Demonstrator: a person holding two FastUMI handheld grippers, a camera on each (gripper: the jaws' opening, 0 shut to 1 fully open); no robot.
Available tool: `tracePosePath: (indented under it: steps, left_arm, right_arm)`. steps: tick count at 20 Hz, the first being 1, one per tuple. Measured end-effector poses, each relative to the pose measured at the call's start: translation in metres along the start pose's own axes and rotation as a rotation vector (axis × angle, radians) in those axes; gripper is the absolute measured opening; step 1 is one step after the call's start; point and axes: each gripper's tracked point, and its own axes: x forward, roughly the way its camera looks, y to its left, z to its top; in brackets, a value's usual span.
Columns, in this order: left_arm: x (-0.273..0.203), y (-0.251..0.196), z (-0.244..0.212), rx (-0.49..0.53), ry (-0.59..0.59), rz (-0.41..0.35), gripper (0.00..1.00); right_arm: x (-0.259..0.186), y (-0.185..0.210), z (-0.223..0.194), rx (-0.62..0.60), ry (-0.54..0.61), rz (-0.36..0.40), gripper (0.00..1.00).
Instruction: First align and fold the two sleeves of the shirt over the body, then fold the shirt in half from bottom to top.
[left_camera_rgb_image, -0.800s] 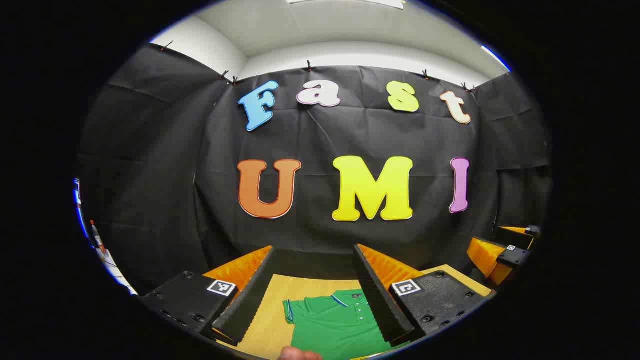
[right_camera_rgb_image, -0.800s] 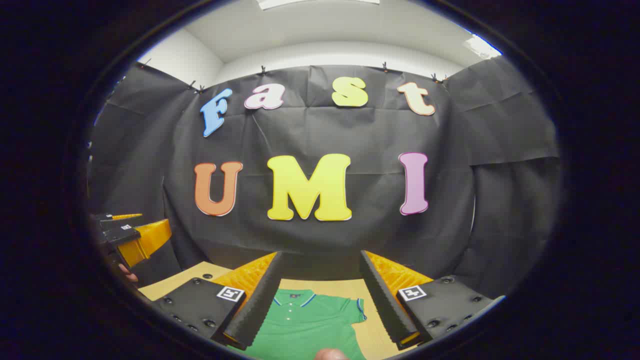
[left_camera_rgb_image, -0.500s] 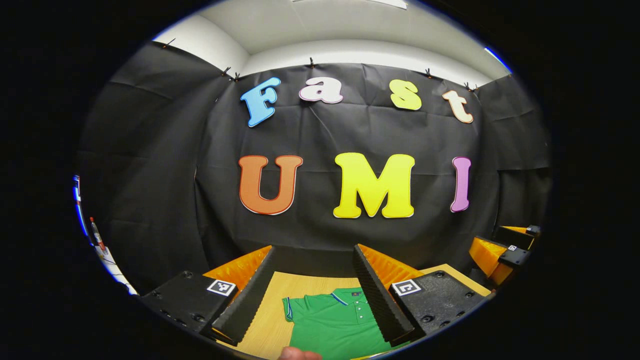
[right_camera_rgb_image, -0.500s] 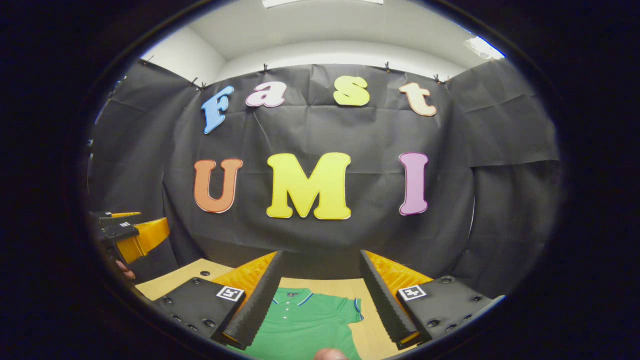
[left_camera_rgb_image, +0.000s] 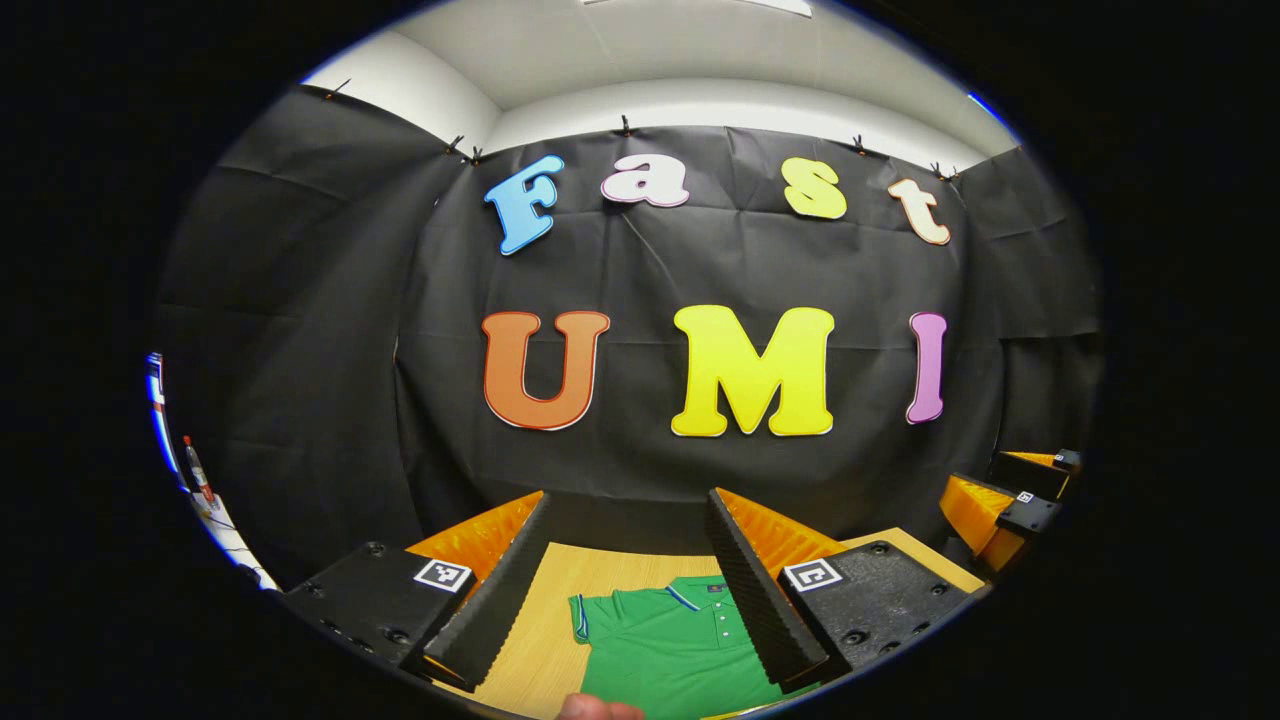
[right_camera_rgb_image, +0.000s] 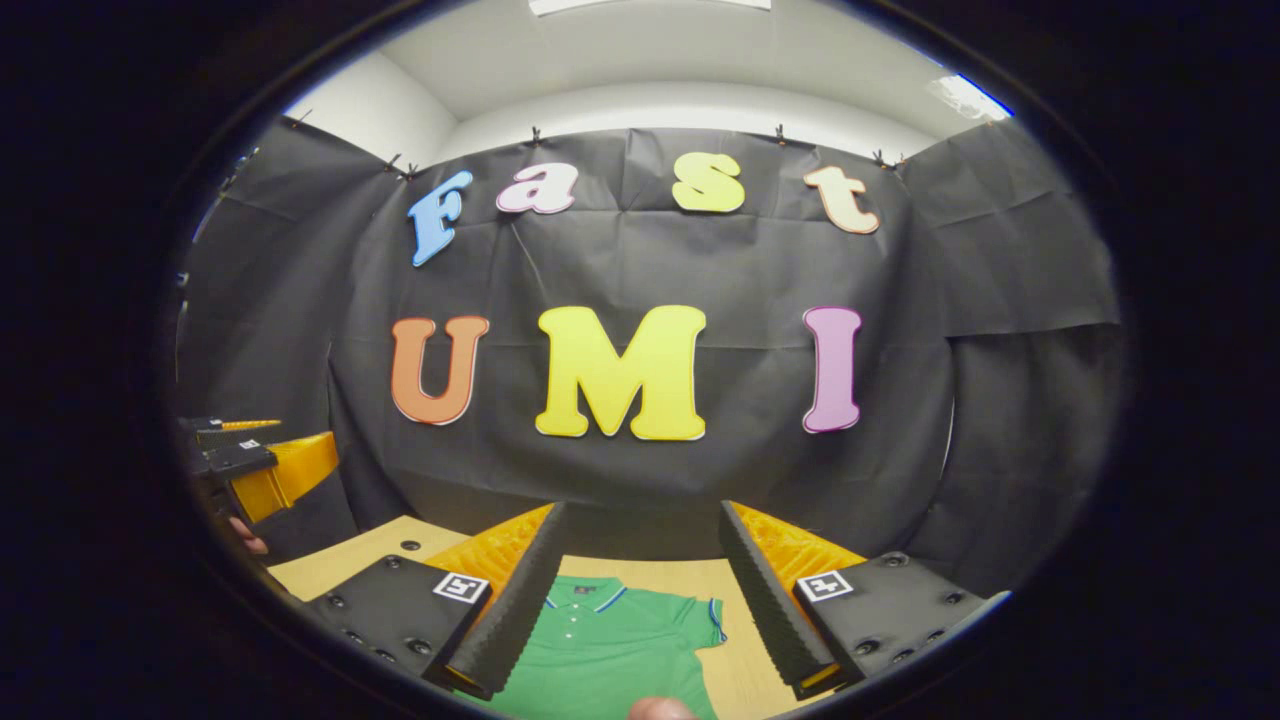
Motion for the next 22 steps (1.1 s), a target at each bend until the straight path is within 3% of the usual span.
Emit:
tracePosePath:
  steps: [3, 4, 7, 8, 9, 11, 12, 22]
  left_arm:
    - [0.0, 0.0, -0.001, -0.001, 0.002, 0.004, 0.98]
    - [0.001, -0.001, -0.002, -0.001, 0.003, 0.005, 0.88]
    - [0.0, -0.003, -0.001, -0.001, 0.002, 0.007, 0.88]
    - [-0.001, -0.005, -0.001, 0.0, 0.002, 0.008, 0.97]
    - [0.0, -0.006, -0.001, -0.001, 0.001, 0.009, 0.88]
    - [0.0, -0.01, -0.001, 0.0, 0.0, 0.009, 0.88]
    - [0.001, -0.01, -0.001, 0.001, -0.001, 0.009, 0.97]
    - [-0.001, -0.035, -0.017, -0.001, 0.023, -0.018, 0.98]
  right_arm:
    - [0.002, -0.004, -0.002, 0.0, 0.002, 0.003, 0.95]
    - [0.002, -0.006, -0.003, -0.002, 0.005, 0.003, 0.95]
    - [0.002, -0.011, -0.003, -0.004, 0.003, 0.002, 0.95]
    - [0.003, -0.012, -0.001, -0.005, 0.001, 0.002, 0.95]
    - [0.003, -0.015, -0.002, -0.006, 0.0, 0.002, 0.95]
    - [0.004, -0.018, -0.002, -0.003, -0.001, 0.002, 0.95]
    - [0.006, -0.019, -0.002, -0.001, 0.001, 0.002, 0.94]
    - [0.012, -0.055, -0.024, -0.003, 0.052, -0.025, 0.95]
